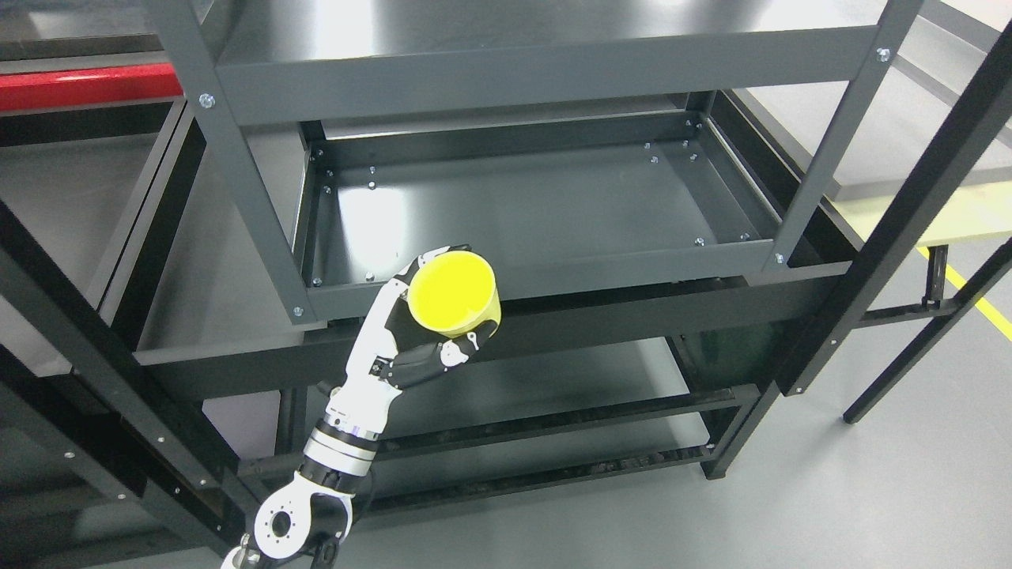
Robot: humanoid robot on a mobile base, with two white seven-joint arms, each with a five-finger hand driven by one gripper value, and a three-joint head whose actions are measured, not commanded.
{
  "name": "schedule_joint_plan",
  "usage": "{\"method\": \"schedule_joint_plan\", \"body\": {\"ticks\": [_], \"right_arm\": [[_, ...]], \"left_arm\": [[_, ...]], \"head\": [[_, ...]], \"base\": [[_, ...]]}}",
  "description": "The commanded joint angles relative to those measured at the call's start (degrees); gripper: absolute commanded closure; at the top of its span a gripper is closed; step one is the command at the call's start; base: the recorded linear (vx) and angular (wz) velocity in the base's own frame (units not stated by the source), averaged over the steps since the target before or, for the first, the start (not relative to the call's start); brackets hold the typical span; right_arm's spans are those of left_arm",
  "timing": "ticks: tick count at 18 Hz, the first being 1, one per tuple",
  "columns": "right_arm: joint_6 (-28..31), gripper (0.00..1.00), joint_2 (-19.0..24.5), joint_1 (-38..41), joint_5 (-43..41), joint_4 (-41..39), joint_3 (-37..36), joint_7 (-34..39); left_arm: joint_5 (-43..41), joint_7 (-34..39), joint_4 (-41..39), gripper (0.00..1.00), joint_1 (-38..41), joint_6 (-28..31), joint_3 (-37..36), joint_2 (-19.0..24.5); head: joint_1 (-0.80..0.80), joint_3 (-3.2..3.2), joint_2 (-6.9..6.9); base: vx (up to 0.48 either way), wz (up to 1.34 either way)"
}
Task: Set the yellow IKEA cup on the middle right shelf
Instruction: 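Raise the yellow cup with the left hand onto the upper shelf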
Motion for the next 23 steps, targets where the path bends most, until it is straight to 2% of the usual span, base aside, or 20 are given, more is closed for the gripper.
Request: {"method": "schedule_joint_plan", "body": {"ticks": [1, 11, 16, 23], "right_arm": [[0.04, 0.01, -1.00, 0.79, -1.41, 0.01, 0.97, -0.04], [0.04, 0.01, -1.00, 0.79, -1.41, 0.01, 0.97, -0.04], [0.04, 0.01, -1.00, 0.79, -1.41, 0.01, 0.97, -0.04], [0.04, 0.01, -1.00, 0.79, -1.41, 0.01, 0.97, -0.04]], "left_arm": [[0.04, 0.06, -1.79, 0.98, -4.69, -0.01, -4.37, 1.00], [1.53, 0.06, -3.37, 0.98, -11.03, -0.27, -24.32, 1.00], [3.20, 0.06, -4.16, 0.98, -14.45, -0.27, -28.55, 1.00], [7.94, 0.15, -5.04, 0.98, -25.25, -0.27, -28.12, 1.00]], "head": [[0.00, 0.00, 0.00], [0.00, 0.00, 0.00], [0.00, 0.00, 0.00], [0.00, 0.00, 0.00]], "base": [[0.164, 0.00], [0.119, 0.21], [0.052, 0.16], [0.024, 0.08]]}}
